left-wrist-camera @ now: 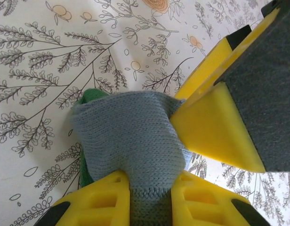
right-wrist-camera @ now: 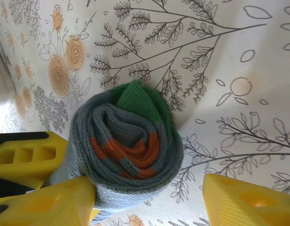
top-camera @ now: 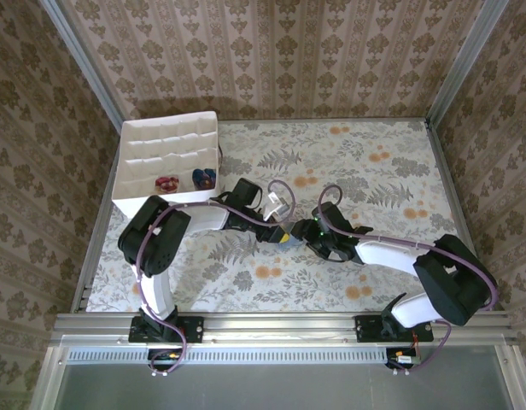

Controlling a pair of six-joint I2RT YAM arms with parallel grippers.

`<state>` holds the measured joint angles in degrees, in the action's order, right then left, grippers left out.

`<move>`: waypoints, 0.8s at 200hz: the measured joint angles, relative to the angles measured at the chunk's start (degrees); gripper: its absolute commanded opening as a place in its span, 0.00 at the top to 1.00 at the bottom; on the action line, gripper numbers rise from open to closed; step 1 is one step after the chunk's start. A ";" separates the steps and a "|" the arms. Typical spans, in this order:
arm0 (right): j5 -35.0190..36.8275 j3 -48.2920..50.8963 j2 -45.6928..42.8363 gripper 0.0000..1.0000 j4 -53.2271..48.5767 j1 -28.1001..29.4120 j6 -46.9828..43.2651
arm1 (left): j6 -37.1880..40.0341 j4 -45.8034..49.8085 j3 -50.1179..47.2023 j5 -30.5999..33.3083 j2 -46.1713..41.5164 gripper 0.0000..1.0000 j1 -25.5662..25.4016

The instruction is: Roll the socks

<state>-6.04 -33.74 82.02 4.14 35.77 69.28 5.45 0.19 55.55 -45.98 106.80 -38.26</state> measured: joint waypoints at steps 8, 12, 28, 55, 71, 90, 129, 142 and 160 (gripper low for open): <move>0.20 -0.20 0.11 0.38 0.04 0.13 0.17 | -0.85 -0.35 0.00 -0.81 0.35 0.94 0.35; 0.33 -0.26 0.11 0.37 0.07 0.20 0.22 | -1.05 -0.48 0.00 -1.14 0.48 0.94 0.48; 1.18 -0.46 0.09 0.38 0.02 0.55 0.37 | -2.38 -1.07 0.00 -2.34 1.05 0.94 1.03; 3.65 -0.46 -2.01 0.37 -1.22 1.27 0.52 | -3.85 -1.73 0.00 -3.39 1.49 0.95 1.55; 5.40 -0.44 -5.05 0.36 -1.79 1.60 0.96 | -4.44 -1.95 0.00 -3.61 1.60 0.95 1.60; 6.84 -0.44 -7.52 0.35 -1.68 1.64 1.31 | -4.66 -1.97 0.00 -3.58 1.60 0.95 1.60; 7.65 -0.46 -6.73 0.33 -1.07 1.99 1.99 | -4.74 -1.97 0.00 -3.56 1.60 0.95 1.60; 7.61 -0.74 -5.03 0.32 -0.98 2.05 2.38 | -4.74 -1.97 0.00 -3.54 1.60 0.95 1.60; 7.30 -1.44 -2.54 0.32 -0.85 2.14 2.97 | -4.74 -1.97 0.02 -3.54 1.60 0.95 1.55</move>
<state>1.26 -35.18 79.48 3.29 37.91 72.25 0.71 -1.78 55.57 -49.52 108.40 -36.71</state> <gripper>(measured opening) 0.677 0.107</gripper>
